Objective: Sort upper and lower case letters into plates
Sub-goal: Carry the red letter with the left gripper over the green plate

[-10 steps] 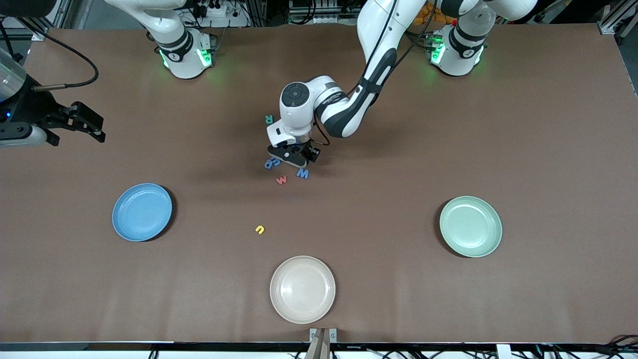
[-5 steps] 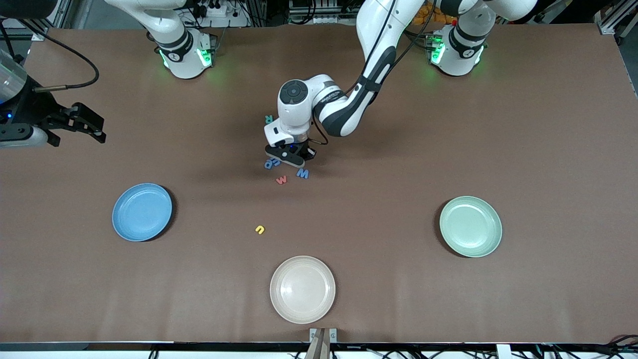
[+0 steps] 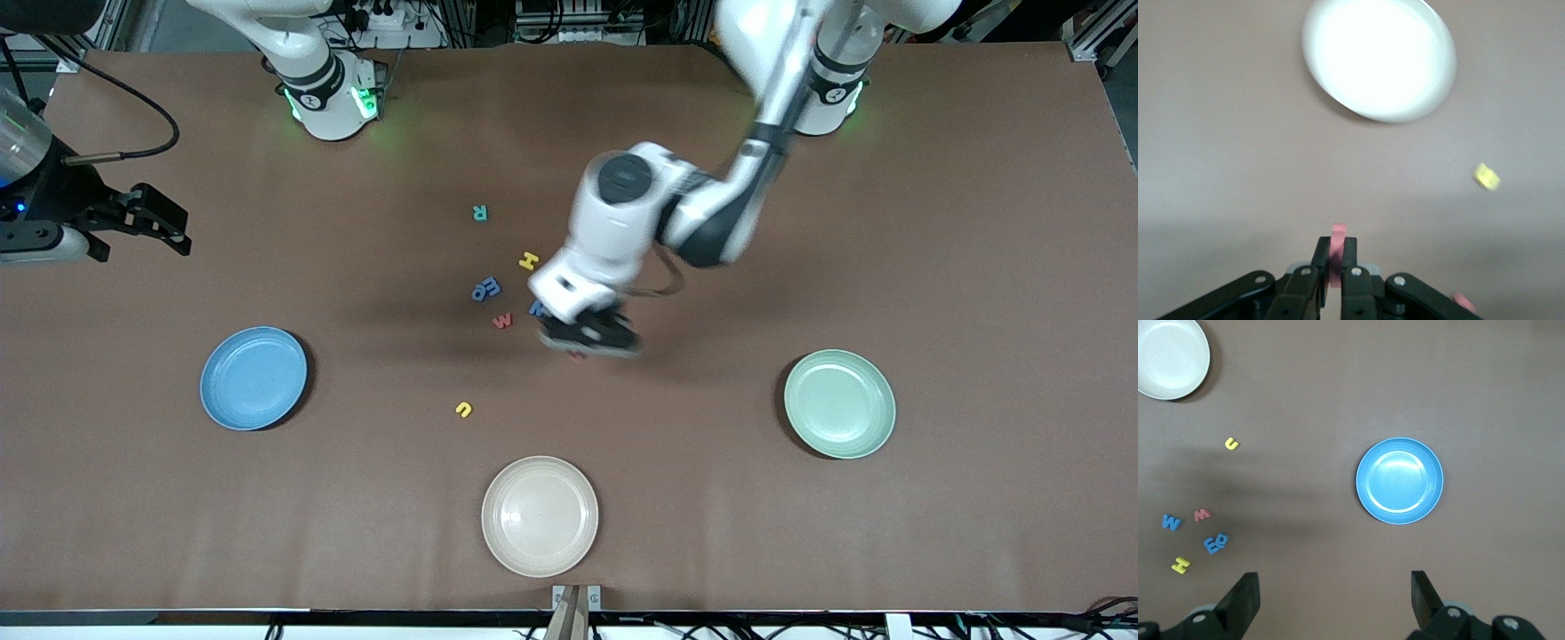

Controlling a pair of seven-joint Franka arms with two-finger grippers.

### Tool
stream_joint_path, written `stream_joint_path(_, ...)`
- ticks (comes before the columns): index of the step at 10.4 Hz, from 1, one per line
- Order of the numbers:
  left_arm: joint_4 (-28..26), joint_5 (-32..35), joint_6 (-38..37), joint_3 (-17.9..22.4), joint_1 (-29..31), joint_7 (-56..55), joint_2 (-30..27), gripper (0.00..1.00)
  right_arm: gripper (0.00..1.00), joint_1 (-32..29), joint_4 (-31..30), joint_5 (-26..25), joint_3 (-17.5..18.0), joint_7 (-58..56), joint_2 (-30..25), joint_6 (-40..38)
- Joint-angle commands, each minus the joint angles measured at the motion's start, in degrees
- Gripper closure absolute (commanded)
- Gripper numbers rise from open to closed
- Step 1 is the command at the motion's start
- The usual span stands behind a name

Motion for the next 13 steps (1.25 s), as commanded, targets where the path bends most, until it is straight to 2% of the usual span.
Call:
stream_joint_path(1, -1.7, -1.2, -0.3, -4.0, 12.1, 8.4, -0.5, 1.00, 0.00, 0.4, -0.1, -0.6, 0.1, 1.0, -0.1, 0.0)
stream_joint_path(3, -3.7, -1.2, -3.0, -4.4, 18.7, 12.2, -1.0, 1.00, 0.00, 0.4, -0.1, -0.6, 0.1, 1.0, -0.1, 0.0)
stream_joint_path(5, -6.3, -1.2, -6.7, -4.3, 26.2, 20.7, -0.7, 1.00, 0.00, 0.5, -0.1, -0.6, 0.1, 1.0, 0.1, 0.0)
stream_joint_path(8, -8.7, -1.3, -6.8, -3.5, 29.3, 22.5, 2.7, 1.00, 0.00, 0.4, -0.4, -0.6, 0.1, 0.9, 0.0, -0.3)
stream_joint_path(9, -8.7, -1.2, -6.7, -3.1, 29.8, 22.6, 3.5, 0.72, 0.00, 0.4, -0.5, -0.6, 0.1, 1.0, 0.0, -0.5)
stream_joint_path(10, -8.7, -1.2, -6.7, -3.0, 29.9, 22.6, 3.6, 0.28, 0.00, 0.4, -0.9, -0.6, 0.1, 1.0, 0.1, -0.3)
stream_joint_path(11, -8.7, -1.2, -6.7, -2.8, 30.0, 22.3, 3.6, 0.00, 0.00, 0.6, -1.3, -0.7, 0.1, 1.6, 0.2, 0.4)
stream_joint_path(13, -8.3, -1.1, -6.8, -2.8, 28.9, 21.2, 2.9, 0.00, 0.00, 4.1, -1.3, -0.8, 0.1, 9.7, 3.7, 3.9)
